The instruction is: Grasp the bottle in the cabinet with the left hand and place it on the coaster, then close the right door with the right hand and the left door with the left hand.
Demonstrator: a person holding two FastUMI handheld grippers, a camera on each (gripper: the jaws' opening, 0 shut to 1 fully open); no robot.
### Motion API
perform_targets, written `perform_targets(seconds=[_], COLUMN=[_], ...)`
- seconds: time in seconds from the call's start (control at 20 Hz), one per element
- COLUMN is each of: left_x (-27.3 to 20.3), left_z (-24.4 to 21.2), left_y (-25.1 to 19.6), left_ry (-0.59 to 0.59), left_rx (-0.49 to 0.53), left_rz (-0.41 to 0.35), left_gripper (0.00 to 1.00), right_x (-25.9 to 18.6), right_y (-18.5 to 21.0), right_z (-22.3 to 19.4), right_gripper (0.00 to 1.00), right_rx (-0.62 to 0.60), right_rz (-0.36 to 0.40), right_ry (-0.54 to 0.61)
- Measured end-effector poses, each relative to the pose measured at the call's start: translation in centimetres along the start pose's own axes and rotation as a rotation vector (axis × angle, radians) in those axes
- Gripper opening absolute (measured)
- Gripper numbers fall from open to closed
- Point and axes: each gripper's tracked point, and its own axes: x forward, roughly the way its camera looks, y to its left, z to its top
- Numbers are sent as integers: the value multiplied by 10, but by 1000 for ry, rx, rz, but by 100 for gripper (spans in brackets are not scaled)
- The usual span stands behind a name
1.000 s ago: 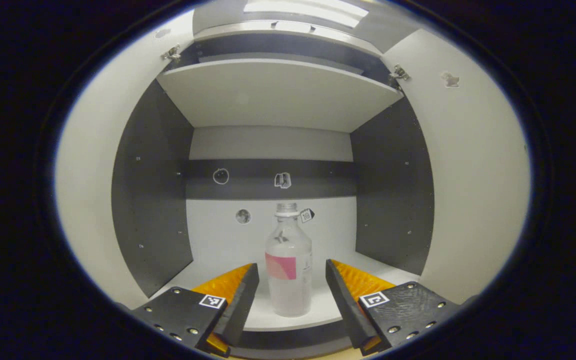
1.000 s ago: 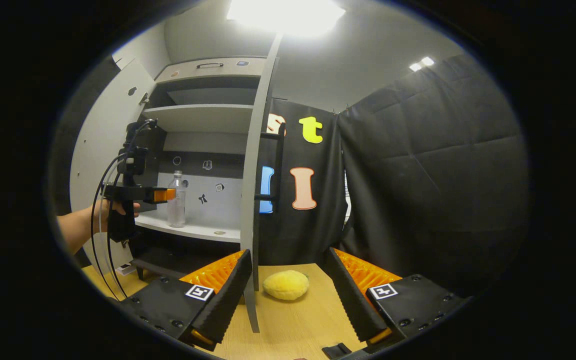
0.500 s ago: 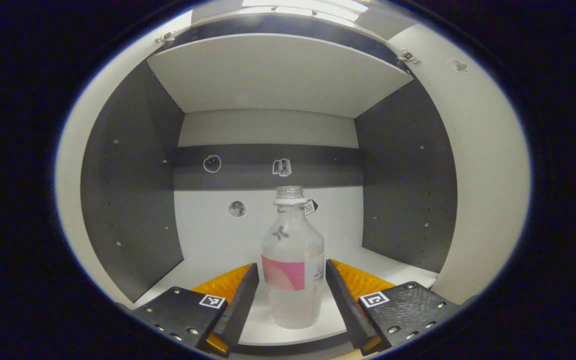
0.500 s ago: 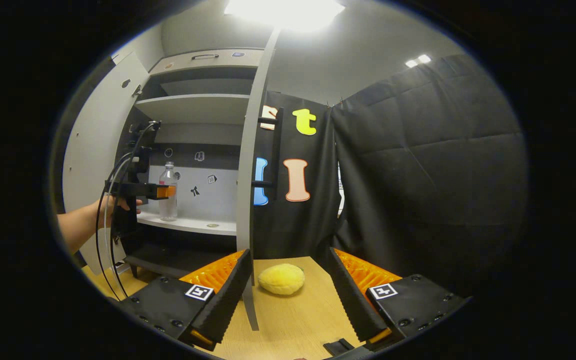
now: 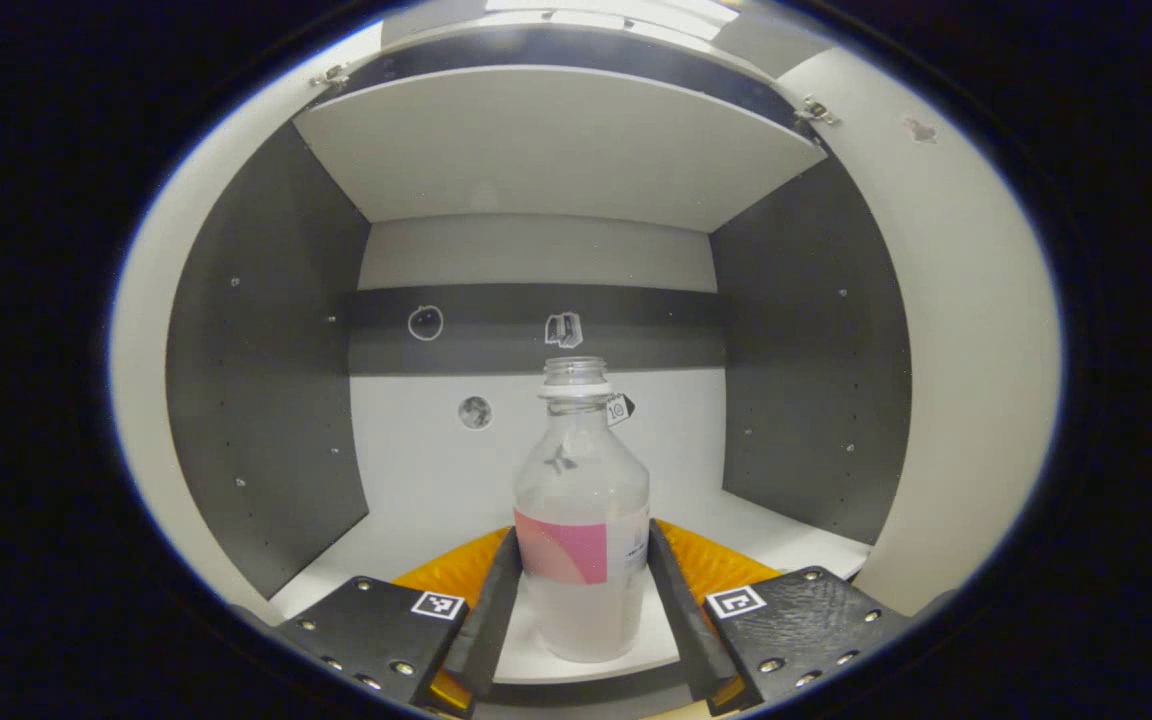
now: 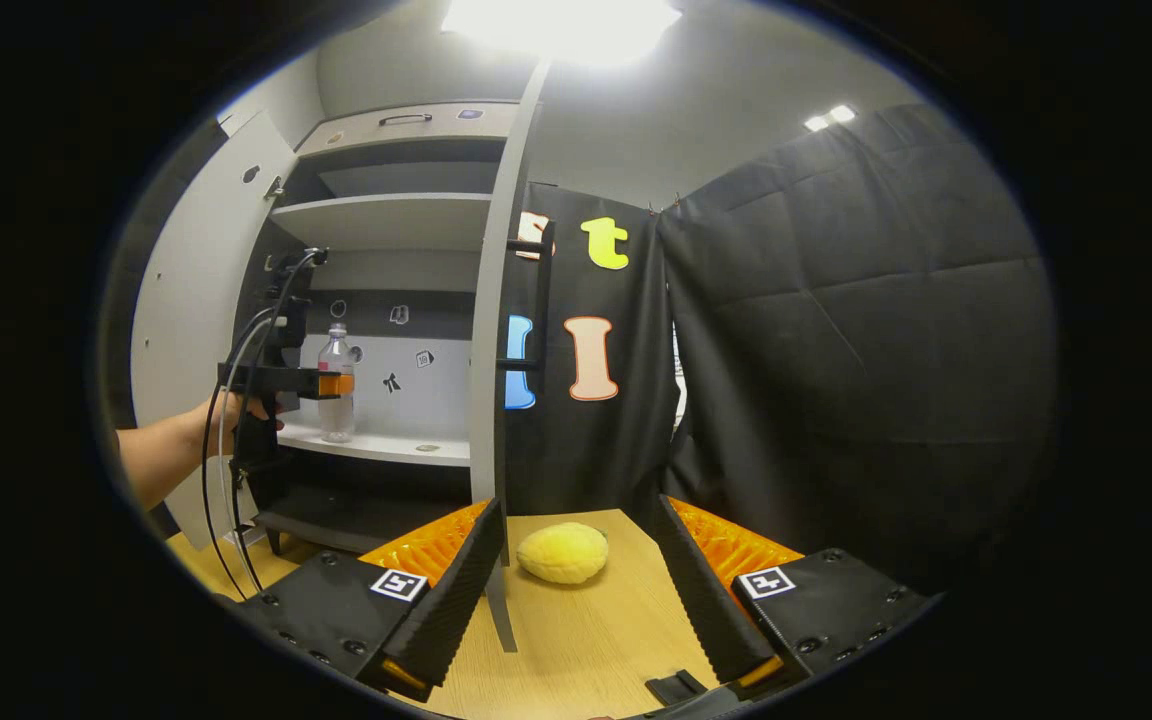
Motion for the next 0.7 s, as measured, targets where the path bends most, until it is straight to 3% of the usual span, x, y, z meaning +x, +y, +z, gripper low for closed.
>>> perform_targets(seconds=[0.7], left_x=[-108], left_z=[12], left_y=[-14], left_ry=[-72], left_rx=[-7], left_rz=[46], left_gripper=[72], right_x=[-10], right_y=[-1], right_z=[1], right_gripper=[97], right_rx=[9], right_rz=[116], right_ry=[11])
